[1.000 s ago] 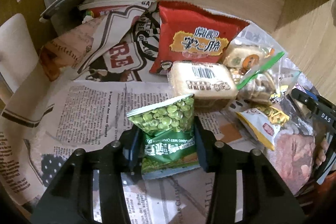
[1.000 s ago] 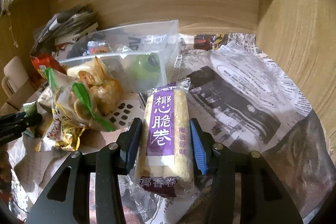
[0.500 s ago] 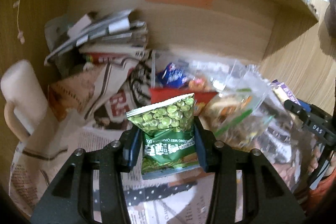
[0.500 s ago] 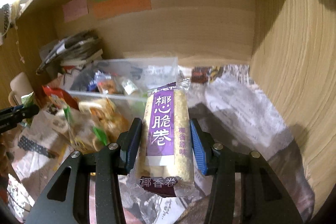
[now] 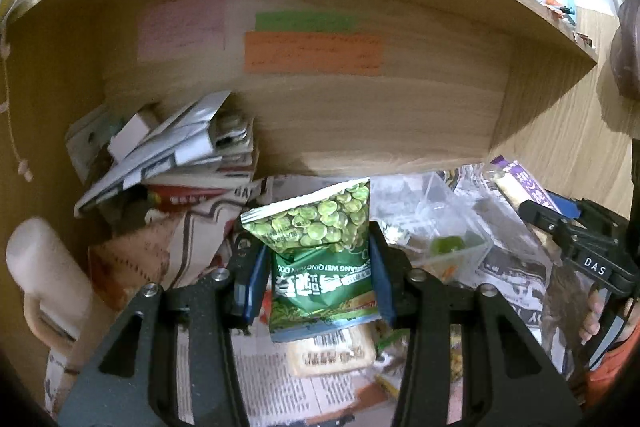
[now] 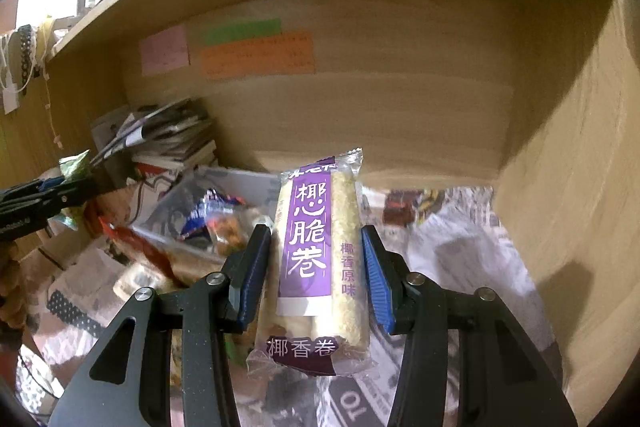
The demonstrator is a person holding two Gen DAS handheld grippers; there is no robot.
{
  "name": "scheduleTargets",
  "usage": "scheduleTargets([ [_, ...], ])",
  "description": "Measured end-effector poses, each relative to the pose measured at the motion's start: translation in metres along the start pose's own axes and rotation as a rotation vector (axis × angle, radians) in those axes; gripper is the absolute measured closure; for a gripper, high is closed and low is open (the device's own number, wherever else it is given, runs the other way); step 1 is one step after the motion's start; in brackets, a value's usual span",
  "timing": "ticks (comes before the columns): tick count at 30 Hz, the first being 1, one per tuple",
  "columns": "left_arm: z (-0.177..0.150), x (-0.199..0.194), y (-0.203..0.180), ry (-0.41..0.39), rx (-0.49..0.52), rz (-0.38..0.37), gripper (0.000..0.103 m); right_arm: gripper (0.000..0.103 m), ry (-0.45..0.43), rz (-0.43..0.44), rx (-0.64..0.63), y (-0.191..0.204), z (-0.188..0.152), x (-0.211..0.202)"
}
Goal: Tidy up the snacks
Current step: 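Carry the pea bag and coconut roll into the clear box and release both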
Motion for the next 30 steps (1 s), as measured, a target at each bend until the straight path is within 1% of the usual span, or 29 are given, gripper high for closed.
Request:
scheduleTargets([
  [3, 0.008, 0.009, 0.000, 0.004, 0.007, -0.009, 0.058, 0.061, 0.004, 0.023, -0.004, 0.006, 0.006, 0.006],
  [4, 0.011, 0.013, -0.001, 0.007, 0.009, -0.011, 0.058, 0.061, -0.021, 0.035, -0.001, 0.009, 0.009, 0.008],
  [9, 0.018, 0.032, 0.000, 0.032, 0.013, -0.025, 0.058, 0.061, -0.010, 0.060, -0.004, 0.019, 0.017, 0.024],
  [14, 0.020, 0.062, 0.004, 0.088, -0.002, -0.035, 0.058, 0.061, 0.017, 0.075, -0.011, 0.031, 0.020, 0.045],
  [16, 0.019, 0.075, 0.006, 0.119, -0.011, -0.052, 0.058, 0.061, 0.025, 0.081, -0.012, 0.034, 0.019, 0.053],
  [21, 0.013, 0.101, 0.007, 0.185, -0.021, -0.090, 0.058, 0.061, 0.074, 0.069, -0.016, 0.038, 0.016, 0.081],
  [22, 0.012, 0.105, 0.007, 0.195, -0.023, -0.096, 0.058, 0.061, 0.137, 0.073, -0.040, 0.038, 0.012, 0.085],
  [23, 0.011, 0.107, 0.007, 0.203, -0.024, -0.102, 0.058, 0.061, 0.157, 0.071, -0.042, 0.039, 0.010, 0.092],
  [27, 0.006, 0.122, 0.007, 0.249, -0.026, -0.121, 0.058, 0.061, 0.207, 0.059, -0.051, 0.041, 0.004, 0.112],
  [30, 0.004, 0.128, 0.007, 0.264, -0.026, -0.122, 0.058, 0.061, 0.231, 0.050, -0.053, 0.042, 0.000, 0.121],
])
Point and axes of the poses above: each gripper's, at about its wrist camera, not at the fingertips, and x roughly the way its jaws point, y to its left, z to its top, the point moved 5 cm from there along x, roughly the way its jaws point, and after that the axes turned 15 degrees about x, right-handed, at the moved point
